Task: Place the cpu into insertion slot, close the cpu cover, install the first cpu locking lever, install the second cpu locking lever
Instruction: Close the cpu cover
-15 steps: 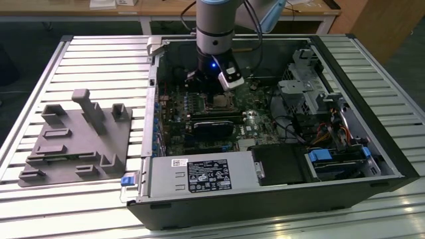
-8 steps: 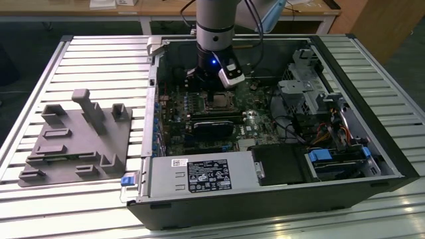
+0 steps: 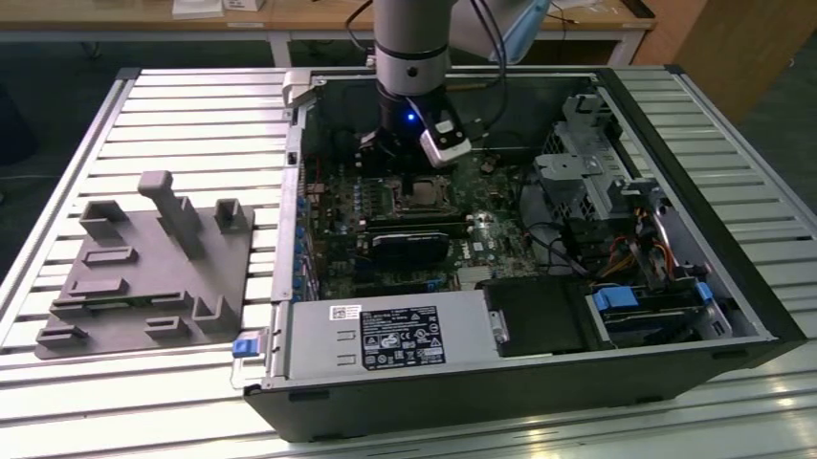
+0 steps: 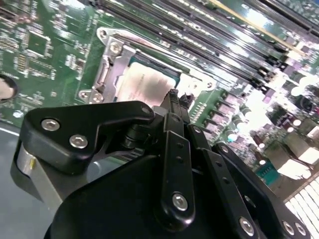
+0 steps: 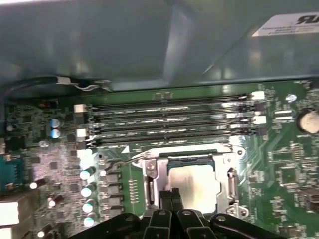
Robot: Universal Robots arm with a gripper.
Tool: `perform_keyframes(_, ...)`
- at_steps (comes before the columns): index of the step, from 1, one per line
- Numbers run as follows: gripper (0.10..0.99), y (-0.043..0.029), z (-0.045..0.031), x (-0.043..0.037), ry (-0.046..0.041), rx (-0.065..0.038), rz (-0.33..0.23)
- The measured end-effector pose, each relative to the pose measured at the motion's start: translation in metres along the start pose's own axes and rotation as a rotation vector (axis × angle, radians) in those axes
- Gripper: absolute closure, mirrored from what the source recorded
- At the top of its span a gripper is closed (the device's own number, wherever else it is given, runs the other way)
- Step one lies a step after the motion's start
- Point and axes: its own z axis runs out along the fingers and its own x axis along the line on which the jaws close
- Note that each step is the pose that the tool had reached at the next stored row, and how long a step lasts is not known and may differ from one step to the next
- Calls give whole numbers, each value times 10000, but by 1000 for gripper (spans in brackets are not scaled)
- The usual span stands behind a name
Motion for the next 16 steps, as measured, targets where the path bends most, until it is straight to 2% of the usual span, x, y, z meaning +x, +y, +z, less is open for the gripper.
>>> perform_keyframes(2,980,-1,0,11,-269,-35,0)
perform_keyframes(3,980,-1,0,12,-342,-51,-1)
perform_keyframes(6,980,0,1,4,-363,-61,-2)
perform_keyframes(13,980,12,7,-123,-362,-59,2)
perform_keyframes(16,980,12,8,-125,-362,-60,4)
